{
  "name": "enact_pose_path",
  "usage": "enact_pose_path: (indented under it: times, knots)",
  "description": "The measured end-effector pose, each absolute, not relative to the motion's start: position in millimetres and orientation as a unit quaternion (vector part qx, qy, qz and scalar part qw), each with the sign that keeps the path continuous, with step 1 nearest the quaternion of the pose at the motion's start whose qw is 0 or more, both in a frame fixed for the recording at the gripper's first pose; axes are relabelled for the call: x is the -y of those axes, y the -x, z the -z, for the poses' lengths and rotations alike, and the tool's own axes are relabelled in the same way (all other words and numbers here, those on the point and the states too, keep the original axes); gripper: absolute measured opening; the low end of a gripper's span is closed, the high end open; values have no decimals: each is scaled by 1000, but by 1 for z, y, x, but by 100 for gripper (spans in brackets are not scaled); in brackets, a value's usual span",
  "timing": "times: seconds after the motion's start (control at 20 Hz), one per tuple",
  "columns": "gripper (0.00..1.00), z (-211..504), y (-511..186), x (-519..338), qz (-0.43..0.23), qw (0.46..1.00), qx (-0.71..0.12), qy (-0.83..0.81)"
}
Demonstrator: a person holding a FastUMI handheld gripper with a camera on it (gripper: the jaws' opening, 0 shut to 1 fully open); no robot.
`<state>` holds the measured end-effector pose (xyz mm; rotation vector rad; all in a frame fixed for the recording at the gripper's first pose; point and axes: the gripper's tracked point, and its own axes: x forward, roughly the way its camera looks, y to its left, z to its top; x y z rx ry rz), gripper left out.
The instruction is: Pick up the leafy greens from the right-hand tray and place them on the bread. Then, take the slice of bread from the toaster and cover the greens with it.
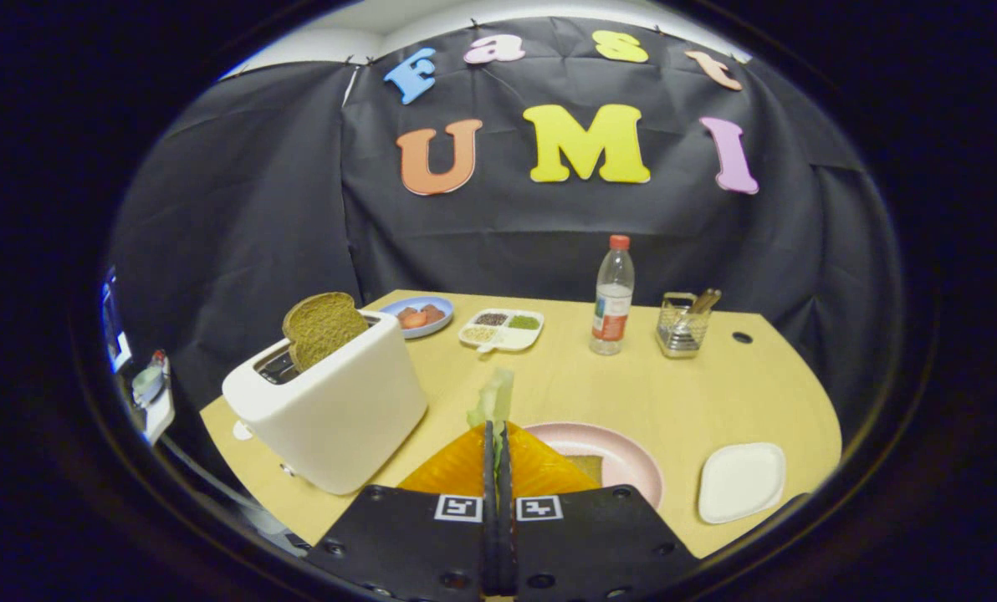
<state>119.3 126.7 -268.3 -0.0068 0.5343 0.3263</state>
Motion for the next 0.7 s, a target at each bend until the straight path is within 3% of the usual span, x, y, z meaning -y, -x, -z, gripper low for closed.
enact_pose_path:
  times: [0.7]
  knots:
    - [1, 355, -162, -52, -75, 941, -329, 7]
